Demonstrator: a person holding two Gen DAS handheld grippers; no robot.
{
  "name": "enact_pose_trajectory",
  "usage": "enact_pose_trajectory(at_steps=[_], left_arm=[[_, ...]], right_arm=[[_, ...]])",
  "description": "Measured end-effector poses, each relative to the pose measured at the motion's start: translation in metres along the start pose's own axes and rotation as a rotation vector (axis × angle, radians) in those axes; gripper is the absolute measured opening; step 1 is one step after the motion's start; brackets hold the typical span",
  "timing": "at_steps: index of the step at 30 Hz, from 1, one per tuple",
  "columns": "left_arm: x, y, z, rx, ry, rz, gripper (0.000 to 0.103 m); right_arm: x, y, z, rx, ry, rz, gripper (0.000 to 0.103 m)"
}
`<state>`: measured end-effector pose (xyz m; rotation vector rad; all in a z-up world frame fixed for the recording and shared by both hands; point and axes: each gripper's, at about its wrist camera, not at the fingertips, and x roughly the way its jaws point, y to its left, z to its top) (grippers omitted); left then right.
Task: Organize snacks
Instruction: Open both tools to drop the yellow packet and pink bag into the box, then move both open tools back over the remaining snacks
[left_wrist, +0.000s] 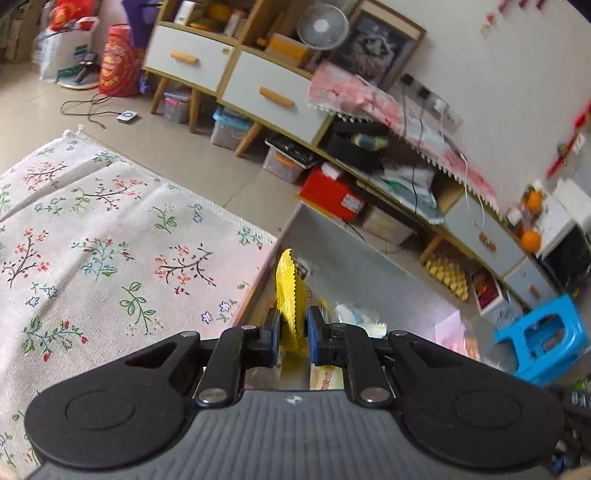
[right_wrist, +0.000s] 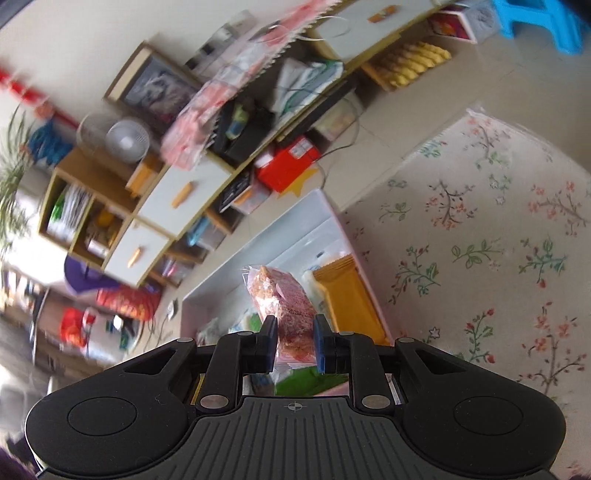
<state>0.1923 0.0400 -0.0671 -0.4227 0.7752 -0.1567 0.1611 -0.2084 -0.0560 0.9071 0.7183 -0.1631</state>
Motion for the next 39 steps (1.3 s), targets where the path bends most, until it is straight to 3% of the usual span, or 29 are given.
enact_pose_trajectory(at_steps=[5,9,13,18,20,22,27,29,31,35,39], left_arm=[[0.008,-0.004,-0.005,0.092,0.059,0.022,0.013],[0.010,-0.008,-0.006,0.112,0.099,-0.010,0.013],[0.011,-0.015,-0.009,0.165,0.147,-0.022,0.015],[-0.009,-0.002,0.006,0.114,0.123,-0.079,0.032],[-0.014,0.004,0.010,0.080,0.132,-0.091,0.044],[-0.020,0.010,0.013,0.046,0.138,-0.089,0.048],[-0.035,0.009,0.017,0.015,0.153,-0.091,0.056],[-0.043,0.005,0.016,0.047,0.162,-0.073,0.064],[-0.049,0.000,0.015,0.080,0.171,-0.053,0.065],[-0.061,-0.009,0.005,0.179,0.201,0.015,0.066],[-0.079,-0.014,-0.018,0.330,0.215,0.071,0.073]], right_arm=[[0.018,-0.002,-0.006,-0.040,0.058,-0.019,0.021],[0.005,0.003,-0.003,-0.083,-0.007,-0.042,0.022],[0.012,-0.001,-0.007,-0.069,0.054,-0.031,0.024],[0.005,-0.002,-0.004,-0.053,0.071,-0.012,0.024],[-0.003,-0.002,-0.001,-0.044,0.071,-0.017,0.026],[-0.010,-0.002,0.001,-0.046,0.065,-0.042,0.036],[-0.036,-0.003,0.004,-0.050,0.047,-0.079,0.037],[-0.050,0.002,0.002,-0.076,0.042,-0.079,0.039],[-0.063,0.013,-0.002,-0.152,0.046,-0.092,0.052],[-0.080,0.032,-0.021,-0.293,0.066,-0.137,0.058],[-0.092,0.035,-0.041,-0.321,0.110,-0.145,0.059]])
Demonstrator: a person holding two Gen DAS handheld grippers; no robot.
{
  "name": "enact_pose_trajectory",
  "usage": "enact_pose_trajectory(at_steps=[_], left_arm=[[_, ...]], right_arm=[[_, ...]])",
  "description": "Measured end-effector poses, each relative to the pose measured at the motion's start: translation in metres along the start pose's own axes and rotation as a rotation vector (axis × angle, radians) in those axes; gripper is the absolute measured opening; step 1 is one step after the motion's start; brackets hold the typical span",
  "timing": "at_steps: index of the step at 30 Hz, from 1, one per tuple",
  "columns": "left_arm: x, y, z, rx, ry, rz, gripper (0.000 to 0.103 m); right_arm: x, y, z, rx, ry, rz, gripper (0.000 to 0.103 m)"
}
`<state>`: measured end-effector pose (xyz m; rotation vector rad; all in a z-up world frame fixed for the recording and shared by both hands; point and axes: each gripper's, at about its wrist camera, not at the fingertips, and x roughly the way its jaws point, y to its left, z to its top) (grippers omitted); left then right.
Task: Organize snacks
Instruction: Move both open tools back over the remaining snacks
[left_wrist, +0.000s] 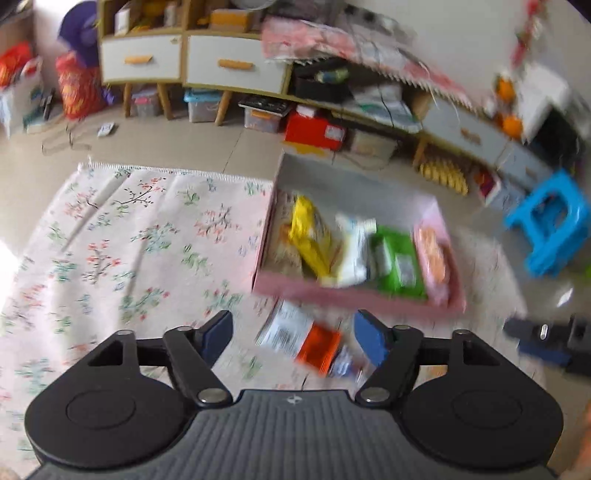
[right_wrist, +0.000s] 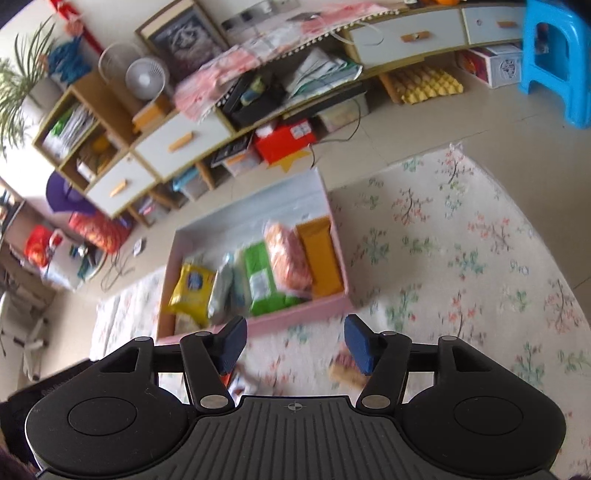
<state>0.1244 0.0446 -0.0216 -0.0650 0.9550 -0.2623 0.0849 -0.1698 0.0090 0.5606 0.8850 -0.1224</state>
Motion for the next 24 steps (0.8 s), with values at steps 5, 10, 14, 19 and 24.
enact_pose_trajectory(at_steps=[5,10,14,19,24], left_arm=[[-0.009,-0.008,-0.033,0.099,0.067,0.021,0.074],[-0.017,-0.006,-0.042,0.083,0.090,-0.040,0.078],[-0.009,-0.006,-0.044,0.108,0.086,0.013,0.081],[0.007,0.001,-0.051,0.138,0.136,0.005,0.081],[0.011,-0.010,-0.067,0.291,0.136,0.016,0.081]], right_arm=[[-0.016,0.010,-0.035,-0.089,0.038,-0.046,0.064],[-0.019,0.009,-0.058,-0.118,0.094,-0.043,0.065],[-0.009,0.011,-0.061,-0.148,0.125,-0.064,0.065],[-0.003,0.008,-0.062,-0.145,0.157,-0.047,0.065],[-0.004,0.003,-0.059,-0.129,0.152,-0.053,0.065]])
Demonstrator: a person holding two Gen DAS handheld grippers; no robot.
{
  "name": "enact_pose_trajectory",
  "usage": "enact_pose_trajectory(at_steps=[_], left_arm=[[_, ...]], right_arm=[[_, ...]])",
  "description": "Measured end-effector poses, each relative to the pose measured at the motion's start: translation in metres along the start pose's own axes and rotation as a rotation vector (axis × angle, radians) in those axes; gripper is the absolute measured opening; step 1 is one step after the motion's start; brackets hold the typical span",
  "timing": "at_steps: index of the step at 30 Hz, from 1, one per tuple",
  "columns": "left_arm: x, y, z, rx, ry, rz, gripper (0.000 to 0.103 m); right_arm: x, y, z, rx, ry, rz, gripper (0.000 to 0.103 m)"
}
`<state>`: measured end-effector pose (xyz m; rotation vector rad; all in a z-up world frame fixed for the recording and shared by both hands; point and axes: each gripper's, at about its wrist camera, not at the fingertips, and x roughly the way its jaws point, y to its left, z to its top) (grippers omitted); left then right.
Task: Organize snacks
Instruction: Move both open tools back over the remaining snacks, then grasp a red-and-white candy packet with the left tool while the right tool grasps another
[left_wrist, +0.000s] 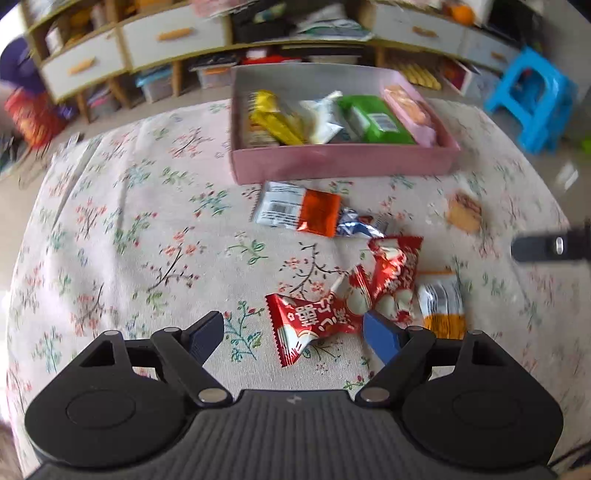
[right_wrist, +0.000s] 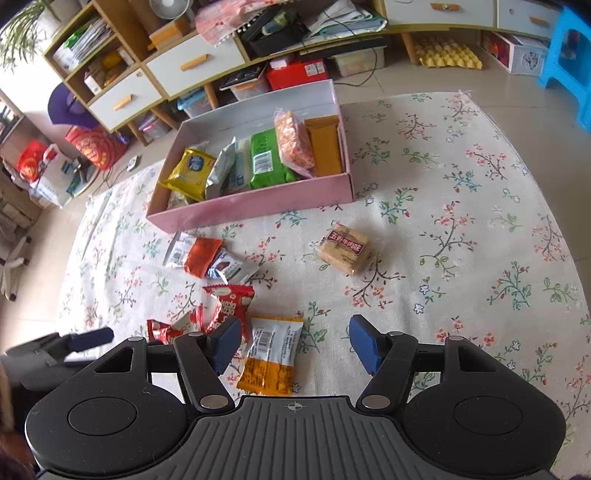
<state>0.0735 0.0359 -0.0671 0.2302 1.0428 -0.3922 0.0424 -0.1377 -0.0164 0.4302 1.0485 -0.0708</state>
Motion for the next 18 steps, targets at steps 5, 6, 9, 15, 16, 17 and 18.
enact_pose_trajectory(at_steps=[5,6,9,15,16,17,18], left_arm=[[0.001,-0.008,-0.003,0.083,-0.009,-0.068,0.081],[0.002,-0.010,-0.003,0.092,-0.007,-0.069,0.081],[0.005,-0.015,-0.003,0.116,-0.014,-0.061,0.081],[0.014,-0.027,0.000,0.178,-0.040,-0.023,0.080],[0.015,-0.030,0.000,0.199,-0.045,-0.016,0.079],[0.017,-0.032,-0.001,0.225,-0.050,-0.006,0.077],[0.019,-0.035,-0.002,0.246,-0.054,0.007,0.076]], right_arm=[[-0.001,0.002,0.000,-0.001,0.006,0.021,0.065],[0.000,0.003,0.000,-0.003,0.008,0.023,0.065],[0.001,0.004,0.000,-0.002,0.013,0.026,0.065],[0.002,0.003,0.000,-0.002,0.016,0.024,0.065],[0.002,0.002,0.000,0.000,0.016,0.025,0.065],[0.002,0.002,0.001,0.000,0.015,0.025,0.065],[0.002,0.002,0.001,-0.001,0.013,0.026,0.065]])
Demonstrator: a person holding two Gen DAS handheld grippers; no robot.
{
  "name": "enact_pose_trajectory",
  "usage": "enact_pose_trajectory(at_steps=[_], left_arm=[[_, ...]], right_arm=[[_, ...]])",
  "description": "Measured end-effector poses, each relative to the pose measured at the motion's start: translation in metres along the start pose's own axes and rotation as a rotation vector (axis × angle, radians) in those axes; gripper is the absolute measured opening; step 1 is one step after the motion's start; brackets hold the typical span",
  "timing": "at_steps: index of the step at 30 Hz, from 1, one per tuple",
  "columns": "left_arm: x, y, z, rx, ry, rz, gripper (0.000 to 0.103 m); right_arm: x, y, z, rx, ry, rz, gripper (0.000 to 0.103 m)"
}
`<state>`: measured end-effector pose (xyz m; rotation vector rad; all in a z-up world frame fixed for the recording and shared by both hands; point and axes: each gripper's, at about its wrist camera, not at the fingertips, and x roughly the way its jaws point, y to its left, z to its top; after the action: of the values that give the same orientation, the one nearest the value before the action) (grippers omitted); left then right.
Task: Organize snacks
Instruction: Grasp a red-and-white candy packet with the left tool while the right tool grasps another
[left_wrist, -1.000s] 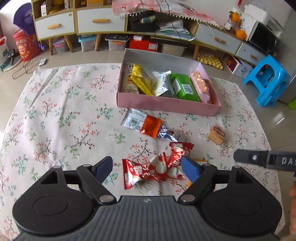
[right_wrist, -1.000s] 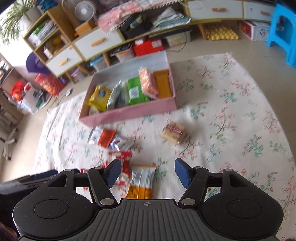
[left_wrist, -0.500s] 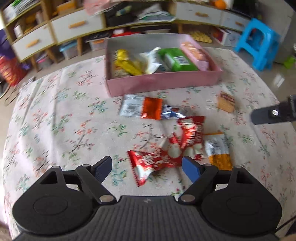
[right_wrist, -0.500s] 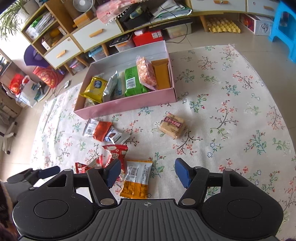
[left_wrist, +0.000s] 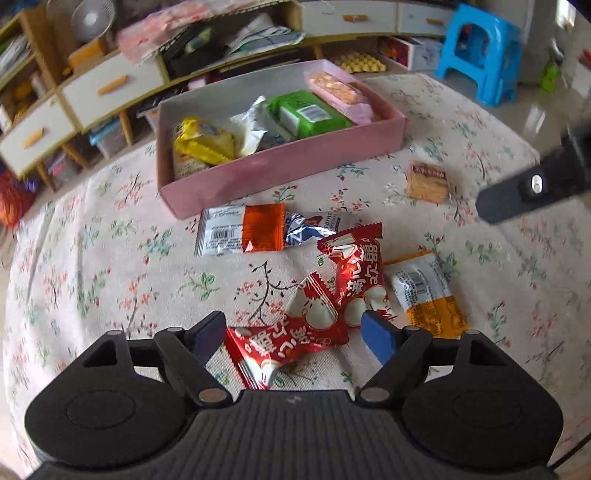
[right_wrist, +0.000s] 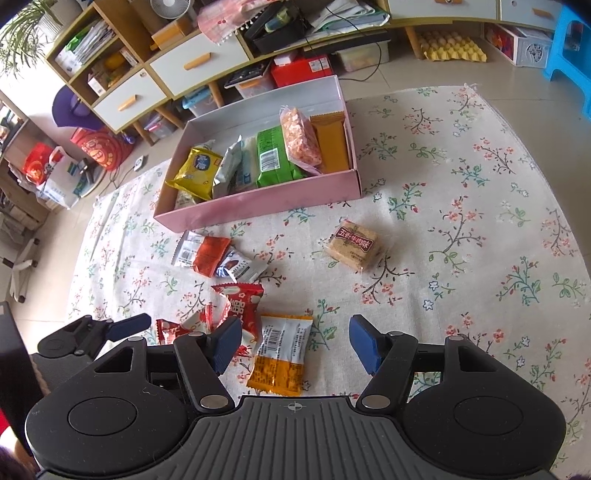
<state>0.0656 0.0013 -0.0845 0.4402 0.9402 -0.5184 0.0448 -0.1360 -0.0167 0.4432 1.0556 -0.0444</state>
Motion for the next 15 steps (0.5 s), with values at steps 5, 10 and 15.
enact_pose_trajectory(at_steps=[5,10,15], left_arm=[[0.011,-0.004,-0.001,0.054,0.015,0.027,0.067],[0.016,-0.002,0.000,0.045,0.030,0.013,0.038],[0.011,-0.002,0.003,0.027,0.001,0.002,0.031]], right_arm=[[0.000,0.001,0.001,-0.006,-0.003,0.005,0.065],[0.003,0.001,0.003,-0.005,0.000,-0.009,0.065],[0.003,0.002,0.005,-0.006,-0.011,-0.017,0.065]])
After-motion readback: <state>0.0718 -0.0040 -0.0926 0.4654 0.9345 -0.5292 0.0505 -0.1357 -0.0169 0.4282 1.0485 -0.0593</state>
